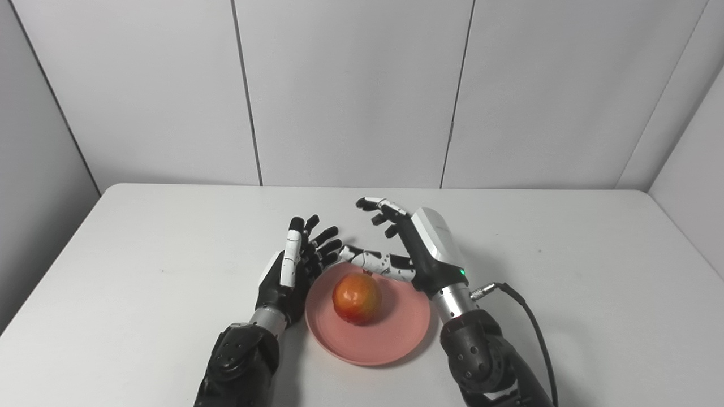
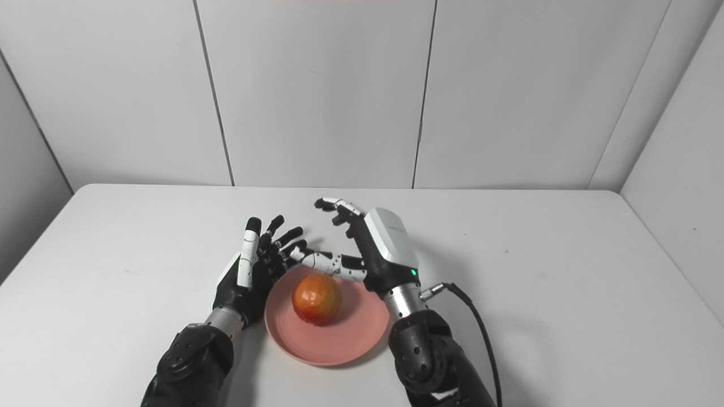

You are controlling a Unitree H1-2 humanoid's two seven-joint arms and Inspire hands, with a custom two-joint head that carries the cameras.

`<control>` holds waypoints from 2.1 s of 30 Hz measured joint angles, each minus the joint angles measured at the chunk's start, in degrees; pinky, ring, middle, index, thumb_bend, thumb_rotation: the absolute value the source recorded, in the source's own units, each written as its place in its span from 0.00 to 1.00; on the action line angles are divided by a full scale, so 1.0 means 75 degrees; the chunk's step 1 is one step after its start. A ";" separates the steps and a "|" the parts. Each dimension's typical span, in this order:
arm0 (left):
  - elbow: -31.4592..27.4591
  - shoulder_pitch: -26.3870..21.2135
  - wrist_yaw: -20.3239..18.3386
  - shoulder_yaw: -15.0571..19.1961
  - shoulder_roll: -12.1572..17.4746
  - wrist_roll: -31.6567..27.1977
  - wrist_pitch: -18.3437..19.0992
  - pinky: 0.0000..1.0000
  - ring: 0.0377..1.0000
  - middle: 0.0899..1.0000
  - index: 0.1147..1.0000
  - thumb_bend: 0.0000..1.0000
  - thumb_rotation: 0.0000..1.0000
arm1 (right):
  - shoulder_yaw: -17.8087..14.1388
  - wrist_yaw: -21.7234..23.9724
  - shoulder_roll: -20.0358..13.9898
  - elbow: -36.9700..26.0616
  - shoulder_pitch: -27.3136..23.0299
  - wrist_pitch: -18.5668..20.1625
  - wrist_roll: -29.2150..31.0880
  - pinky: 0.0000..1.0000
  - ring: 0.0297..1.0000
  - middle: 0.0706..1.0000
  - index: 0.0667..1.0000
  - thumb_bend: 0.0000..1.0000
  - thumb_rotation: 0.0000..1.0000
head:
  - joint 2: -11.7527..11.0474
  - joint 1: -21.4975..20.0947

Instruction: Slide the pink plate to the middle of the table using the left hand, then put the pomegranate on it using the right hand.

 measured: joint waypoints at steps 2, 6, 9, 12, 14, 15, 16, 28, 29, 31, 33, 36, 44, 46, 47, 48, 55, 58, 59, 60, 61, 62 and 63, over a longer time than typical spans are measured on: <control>0.0125 0.0012 0.0180 0.0039 -0.0058 0.0156 -0.0393 0.95 0.92 0.92 0.97 0.90 0.98 | -0.0376 -0.0027 0.0195 0.0037 0.0079 -0.0167 0.0648 0.77 0.84 0.86 0.78 0.89 0.94 | 0.0000 0.0012; 0.0463 0.0070 0.0634 0.0000 -0.0107 0.0738 -0.1397 1.00 0.95 0.94 0.96 0.87 1.00 | -0.0938 -0.0169 0.0423 0.0368 0.0136 -0.0298 0.1527 0.80 0.86 0.86 0.80 0.89 0.99 | 0.0000 0.0012; 0.0662 0.0131 0.1040 -0.0080 -0.0104 0.1331 -0.2069 1.00 0.99 0.96 0.96 0.85 1.00 | -0.1277 -0.0238 0.0431 0.0696 0.0138 -0.0459 0.2013 0.84 0.85 0.86 0.83 0.89 1.00 | 0.0012 0.0023; 0.0770 0.0108 0.1574 -0.0141 -0.0097 0.2021 -0.2839 1.00 1.00 0.99 0.97 0.79 1.00 | -0.1680 -0.0277 0.0500 0.0970 0.0136 -0.0597 0.2635 0.88 0.87 0.88 0.84 0.86 1.00 | 0.0023 0.0012; 0.0784 0.0109 0.1955 -0.0162 -0.0106 0.2449 -0.2979 1.00 1.00 1.00 0.98 0.76 1.00 | -0.1834 -0.0299 0.0514 0.1152 0.0136 -0.0651 0.2885 0.91 0.88 0.87 0.85 0.84 1.00 | 0.0023 0.0023; 0.0783 0.0110 0.2092 -0.0168 -0.0111 0.2606 -0.2997 1.00 1.00 1.00 0.98 0.75 1.00 | -0.1884 -0.0308 0.0512 0.1239 0.0136 -0.0658 0.2950 0.92 0.89 0.87 0.85 0.84 1.00 | 0.0023 0.0023; 0.0778 0.0110 0.2197 -0.0170 -0.0114 0.2728 -0.2992 1.00 1.00 1.00 0.98 0.75 1.00 | -0.1921 -0.0310 0.0510 0.1301 0.0137 -0.0661 0.3000 0.93 0.90 0.87 0.85 0.84 1.00 | 0.0035 0.0035; 0.0475 0.0252 0.2209 -0.0146 -0.0182 0.2675 -0.1895 1.00 1.00 1.00 1.00 0.81 1.00 | -0.2258 -0.0289 0.0446 0.2131 0.0156 -0.0869 0.3746 0.94 0.88 0.90 0.88 0.78 1.00 | 0.0059 0.0000; 0.0441 0.0254 0.2115 -0.0150 -0.0172 0.2629 -0.1758 1.00 1.00 1.00 1.00 0.84 1.00 | -0.2267 -0.0276 0.0424 0.2214 0.0160 -0.0979 0.3797 0.96 0.88 0.90 0.88 0.78 1.00 | 0.0059 0.0000; 0.0316 0.0254 0.1988 -0.0179 -0.0129 0.2604 -0.1417 1.00 1.00 1.00 1.00 0.87 1.00 | -0.2294 -0.0262 0.0396 0.2322 0.0193 -0.1087 0.3854 0.98 0.88 0.90 0.88 0.79 1.00 | 0.0059 0.0000; 0.0202 0.0253 0.1843 -0.0203 -0.0044 0.2542 -0.1189 1.00 1.00 1.00 1.00 0.88 1.00 | -0.2318 -0.0256 0.0391 0.2398 0.0256 -0.1113 0.3959 0.99 0.89 0.90 0.89 0.79 1.00 | 0.0059 0.0000; 0.0173 0.0251 0.1630 -0.0240 0.0097 0.2438 -0.1025 1.00 1.00 1.00 1.00 0.87 1.00 | -0.2354 -0.0263 0.0390 0.2504 0.0303 -0.1190 0.4016 1.00 0.91 0.91 0.90 0.78 1.00 | 0.0059 0.0000; 0.0066 0.0241 0.1208 -0.0266 0.0294 0.2087 -0.0842 1.00 1.00 1.00 1.00 0.88 1.00 | -0.2649 -0.0405 0.0516 0.2582 0.0285 -0.1294 0.4293 1.00 0.90 0.89 0.89 0.76 1.00 | 0.0094 -0.0059; 0.0057 0.0238 0.1166 -0.0272 0.0320 0.2031 -0.0821 1.00 1.00 1.00 1.00 0.87 1.00 | -0.2676 -0.0457 0.0524 0.2591 0.0284 -0.1312 0.4318 1.00 0.89 0.89 0.89 0.76 1.00 | 0.0094 -0.0082; 0.0045 0.0237 0.1163 -0.0273 0.0318 0.2026 -0.0797 1.00 1.00 1.00 1.00 0.87 1.00 | -0.2682 -0.0461 0.0527 0.2596 0.0283 -0.1325 0.4331 0.99 0.89 0.89 0.89 0.76 1.00 | 0.0094 -0.0082; 0.0041 0.0236 0.1164 -0.0276 0.0318 0.1992 -0.0789 1.00 1.00 1.00 1.00 0.87 1.00 | -0.2693 -0.0462 0.0533 0.2602 0.0280 -0.1333 0.4364 0.99 0.89 0.89 0.90 0.77 1.00 | 0.0094 -0.0082; 0.0041 0.0237 0.1245 -0.0347 0.0310 0.2079 -0.0817 1.00 1.00 1.00 1.00 0.90 1.00 | -0.2782 -0.0400 0.0569 0.2601 0.0275 -0.1334 0.4719 1.00 0.93 0.93 0.94 0.80 1.00 | 0.0094 -0.0082; 0.0068 0.0244 0.1392 -0.0368 0.0268 0.2147 -0.0956 1.00 1.00 1.00 1.00 0.90 1.00 | -0.2766 -0.0293 0.0568 0.2598 0.0275 -0.1333 0.4766 1.00 0.94 0.94 0.94 0.81 1.00 | 0.0082 -0.0094; 0.0078 0.0249 0.1422 -0.0370 0.0252 0.2147 -0.0983 1.00 1.00 1.00 1.00 0.90 1.00 | -0.2763 -0.0275 0.0568 0.2597 0.0275 -0.1332 0.4784 1.00 0.94 0.94 0.94 0.82 1.00 | 0.0082 -0.0094; 0.0093 0.0252 0.1451 -0.0370 0.0235 0.2146 -0.1016 1.00 1.00 1.00 1.00 0.90 1.00 | -0.2764 -0.0261 0.0568 0.2595 0.0275 -0.1331 0.4801 1.00 0.94 0.94 0.94 0.82 1.00 | 0.0094 -0.0082; 0.0103 0.0254 0.1464 -0.0371 0.0227 0.2146 -0.1039 1.00 1.00 1.00 1.00 0.90 1.00 | -0.2763 -0.0245 0.0566 0.2594 0.0275 -0.1328 0.4821 1.00 0.94 0.94 0.94 0.83 1.00 | 0.0094 -0.0082; 0.0111 0.0259 0.1472 -0.0372 0.0220 0.2146 -0.1066 1.00 1.00 1.00 1.00 0.90 1.00 | -0.2762 -0.0229 0.0565 0.2591 0.0275 -0.1323 0.4852 1.00 0.94 0.94 0.95 0.84 1.00 | 0.0094 -0.0082; 0.0118 0.0265 0.1485 -0.0374 0.0215 0.2146 -0.1095 1.00 1.00 1.00 1.00 0.90 1.00 | -0.2758 -0.0214 0.0564 0.2586 0.0276 -0.1317 0.4866 1.00 0.94 0.94 0.95 0.84 1.00 | 0.0094 -0.0082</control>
